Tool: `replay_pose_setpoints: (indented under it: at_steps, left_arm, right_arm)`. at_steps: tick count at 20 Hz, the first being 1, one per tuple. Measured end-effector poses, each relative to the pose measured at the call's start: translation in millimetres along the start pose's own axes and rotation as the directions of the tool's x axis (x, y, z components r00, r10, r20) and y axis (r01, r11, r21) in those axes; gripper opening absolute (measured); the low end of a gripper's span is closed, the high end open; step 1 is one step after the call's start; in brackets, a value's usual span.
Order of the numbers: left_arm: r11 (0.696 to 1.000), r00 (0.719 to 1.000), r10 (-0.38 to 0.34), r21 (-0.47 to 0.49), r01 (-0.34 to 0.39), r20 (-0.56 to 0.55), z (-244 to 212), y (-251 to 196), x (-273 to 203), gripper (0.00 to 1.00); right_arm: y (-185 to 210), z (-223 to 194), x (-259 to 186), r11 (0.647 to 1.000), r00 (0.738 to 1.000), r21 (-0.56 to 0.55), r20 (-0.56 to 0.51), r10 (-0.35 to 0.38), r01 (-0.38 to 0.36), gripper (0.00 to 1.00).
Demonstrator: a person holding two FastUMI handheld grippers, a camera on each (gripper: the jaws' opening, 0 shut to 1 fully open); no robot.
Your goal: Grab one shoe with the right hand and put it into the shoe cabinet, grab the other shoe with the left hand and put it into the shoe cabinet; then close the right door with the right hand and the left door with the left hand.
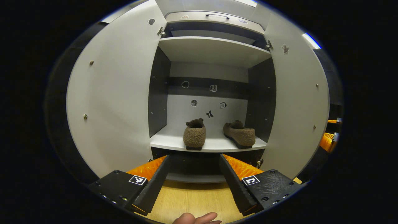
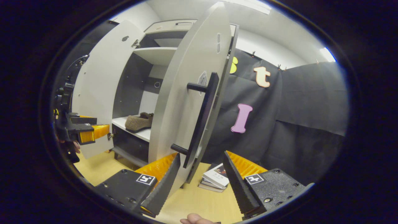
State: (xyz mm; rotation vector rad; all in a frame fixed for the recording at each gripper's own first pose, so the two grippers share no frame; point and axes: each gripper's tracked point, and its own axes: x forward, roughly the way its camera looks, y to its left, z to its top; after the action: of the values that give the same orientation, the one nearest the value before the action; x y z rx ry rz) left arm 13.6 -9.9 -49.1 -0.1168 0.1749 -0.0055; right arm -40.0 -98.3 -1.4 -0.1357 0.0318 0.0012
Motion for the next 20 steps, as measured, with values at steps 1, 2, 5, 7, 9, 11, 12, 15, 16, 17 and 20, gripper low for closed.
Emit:
replay_pose_setpoints:
  at_steps: [1,2,5,7,9,11,12,15,16,17,20]
  left_arm:
    - [1.000,1.000,0.012,-0.004,-0.012,-0.005,-2,5,-2,0.95]
    - [1.000,1.000,0.029,-0.005,-0.029,-0.007,-3,12,-5,0.95]
    - [0.996,0.996,0.093,-0.009,-0.093,0.001,-2,34,-12,0.95]
    - [0.992,0.992,0.126,-0.020,-0.126,0.008,1,48,-18,0.95]
    - [0.987,0.987,0.162,-0.025,-0.162,0.013,3,62,-23,0.95]
    - [0.980,0.981,0.196,-0.027,-0.195,0.015,4,76,-30,0.95]
    - [0.977,0.977,0.211,-0.028,-0.211,0.018,5,82,-34,0.95]
    - [0.964,0.963,0.266,-0.034,-0.265,0.042,13,100,-52,0.95]
    - [0.960,0.958,0.280,-0.035,-0.278,0.064,20,104,-59,0.95]
    - [0.956,0.952,0.292,-0.036,-0.290,0.087,28,108,-65,0.95]
    - [0.941,0.933,0.338,-0.041,-0.335,0.126,39,127,-82,0.95]
  right_arm:
    - [8,6,3,1.000,1.000,0.011,0.013,0.018,-0.019,0.90]
    - [15,11,5,1.000,0.999,0.012,0.029,0.028,-0.028,0.90]
    - [33,14,16,0.999,0.997,-0.027,0.055,0.045,-0.044,0.90]
    - [48,19,23,0.996,0.994,-0.029,0.067,0.084,-0.082,0.90]
    - [65,20,32,0.991,0.989,-0.020,0.067,0.135,-0.134,0.90]
    - [83,20,40,0.983,0.982,-0.019,0.056,0.182,-0.181,0.90]
    - [93,21,42,0.979,0.977,-0.019,0.057,0.204,-0.203,0.89]
    - [117,20,46,0.968,0.967,-0.053,0.057,0.248,-0.245,0.93]
    - [124,21,45,0.964,0.963,-0.081,0.067,0.261,-0.255,0.94]
    - [136,24,42,0.957,0.957,-0.101,0.077,0.280,-0.272,0.94]
    - [144,22,46,0.957,0.957,-0.106,0.077,0.279,-0.270,0.95]
